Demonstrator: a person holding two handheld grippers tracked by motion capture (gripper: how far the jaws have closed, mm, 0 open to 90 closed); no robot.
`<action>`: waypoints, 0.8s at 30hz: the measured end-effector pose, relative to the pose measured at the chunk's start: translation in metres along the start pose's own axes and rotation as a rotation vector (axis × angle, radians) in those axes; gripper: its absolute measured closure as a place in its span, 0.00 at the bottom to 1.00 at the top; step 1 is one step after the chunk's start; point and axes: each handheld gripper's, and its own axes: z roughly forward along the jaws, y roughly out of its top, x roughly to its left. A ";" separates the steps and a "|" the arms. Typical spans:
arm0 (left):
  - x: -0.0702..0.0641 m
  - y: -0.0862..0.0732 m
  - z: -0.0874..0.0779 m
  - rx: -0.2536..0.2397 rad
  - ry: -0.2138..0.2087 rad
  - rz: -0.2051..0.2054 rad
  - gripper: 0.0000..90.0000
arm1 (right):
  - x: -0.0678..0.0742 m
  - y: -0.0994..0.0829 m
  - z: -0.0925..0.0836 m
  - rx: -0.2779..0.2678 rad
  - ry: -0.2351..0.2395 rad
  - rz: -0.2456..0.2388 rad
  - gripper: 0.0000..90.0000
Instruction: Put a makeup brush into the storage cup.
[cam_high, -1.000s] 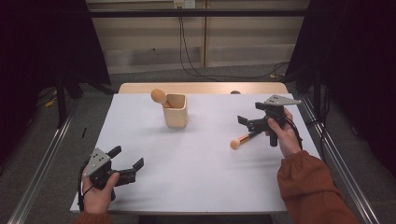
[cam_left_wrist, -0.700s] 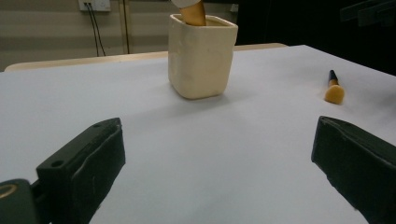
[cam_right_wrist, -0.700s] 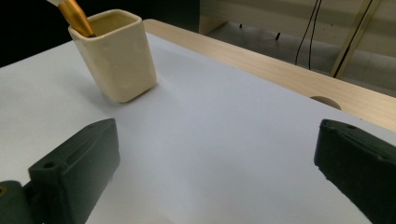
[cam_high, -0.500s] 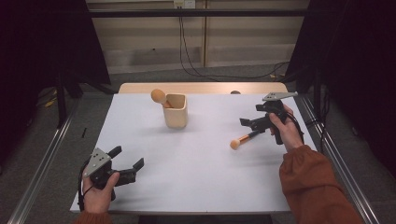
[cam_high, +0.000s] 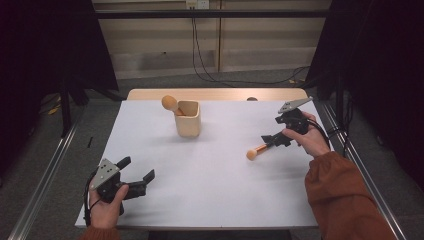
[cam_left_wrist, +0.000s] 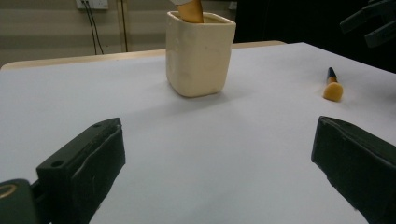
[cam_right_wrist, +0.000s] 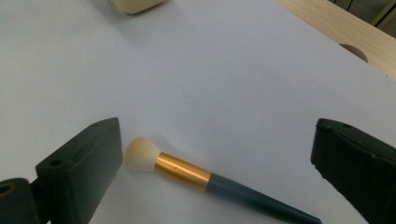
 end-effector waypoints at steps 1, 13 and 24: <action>0.000 0.000 0.000 -0.001 -0.001 0.001 0.03 | 0.000 0.000 0.001 0.006 0.000 -0.007 0.02; 0.001 0.000 0.000 0.004 0.000 0.002 0.03 | -0.007 0.001 0.002 0.145 0.008 -0.094 0.05; 0.001 -0.001 0.000 0.003 -0.002 -0.006 0.03 | -0.012 0.006 0.010 0.284 0.028 -0.217 0.06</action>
